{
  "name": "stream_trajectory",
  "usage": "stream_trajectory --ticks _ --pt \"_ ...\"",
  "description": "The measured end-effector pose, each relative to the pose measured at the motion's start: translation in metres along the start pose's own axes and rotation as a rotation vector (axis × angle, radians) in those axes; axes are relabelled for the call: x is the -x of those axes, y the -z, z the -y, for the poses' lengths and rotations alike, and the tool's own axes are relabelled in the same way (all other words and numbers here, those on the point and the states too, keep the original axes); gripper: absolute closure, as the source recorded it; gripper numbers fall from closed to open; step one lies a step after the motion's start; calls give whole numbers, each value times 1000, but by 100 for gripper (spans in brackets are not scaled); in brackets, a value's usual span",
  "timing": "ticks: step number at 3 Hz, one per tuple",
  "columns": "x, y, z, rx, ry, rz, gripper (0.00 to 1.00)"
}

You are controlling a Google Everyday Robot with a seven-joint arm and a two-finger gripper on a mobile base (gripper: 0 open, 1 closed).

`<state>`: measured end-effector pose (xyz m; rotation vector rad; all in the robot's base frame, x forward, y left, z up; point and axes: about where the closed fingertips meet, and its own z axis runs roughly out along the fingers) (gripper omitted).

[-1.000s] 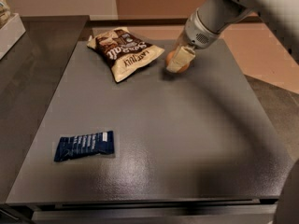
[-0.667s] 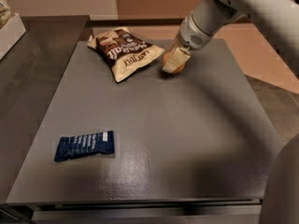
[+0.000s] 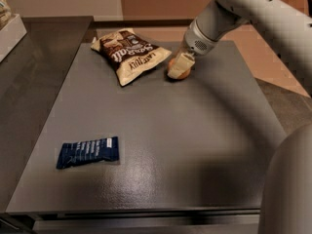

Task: Move orange near brown chip bag

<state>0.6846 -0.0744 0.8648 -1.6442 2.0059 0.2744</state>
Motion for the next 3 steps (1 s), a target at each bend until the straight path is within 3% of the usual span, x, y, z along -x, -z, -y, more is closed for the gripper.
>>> stream_trajectory --ticks 2,3 --pt "0 -6 -1 9 1 -1 13" --pt "1 -9 -2 14 2 -2 0"
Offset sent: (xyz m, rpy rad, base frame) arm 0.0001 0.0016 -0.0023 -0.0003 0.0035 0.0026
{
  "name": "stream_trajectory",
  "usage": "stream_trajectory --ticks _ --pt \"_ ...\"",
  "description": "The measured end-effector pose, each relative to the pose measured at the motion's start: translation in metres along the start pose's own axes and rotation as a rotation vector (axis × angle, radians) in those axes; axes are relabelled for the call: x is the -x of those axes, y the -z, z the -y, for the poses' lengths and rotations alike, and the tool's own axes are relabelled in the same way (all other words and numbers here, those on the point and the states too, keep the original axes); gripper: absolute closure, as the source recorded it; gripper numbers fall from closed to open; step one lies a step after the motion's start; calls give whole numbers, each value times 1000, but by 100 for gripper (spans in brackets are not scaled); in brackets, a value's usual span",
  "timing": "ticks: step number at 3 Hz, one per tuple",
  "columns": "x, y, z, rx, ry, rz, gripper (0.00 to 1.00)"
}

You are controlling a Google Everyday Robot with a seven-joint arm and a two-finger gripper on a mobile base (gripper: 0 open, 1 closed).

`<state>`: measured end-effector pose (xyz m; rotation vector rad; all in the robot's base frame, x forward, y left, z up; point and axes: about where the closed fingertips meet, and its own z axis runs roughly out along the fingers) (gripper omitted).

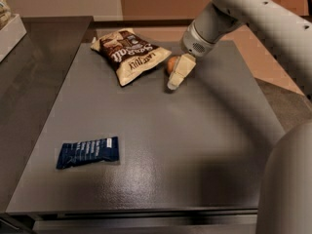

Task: Move orange near brown chip bag

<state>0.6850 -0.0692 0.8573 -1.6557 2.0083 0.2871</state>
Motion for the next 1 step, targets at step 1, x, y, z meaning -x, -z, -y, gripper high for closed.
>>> stream_trajectory --ticks 1 --pt "0 0 0 0 0 0 0"
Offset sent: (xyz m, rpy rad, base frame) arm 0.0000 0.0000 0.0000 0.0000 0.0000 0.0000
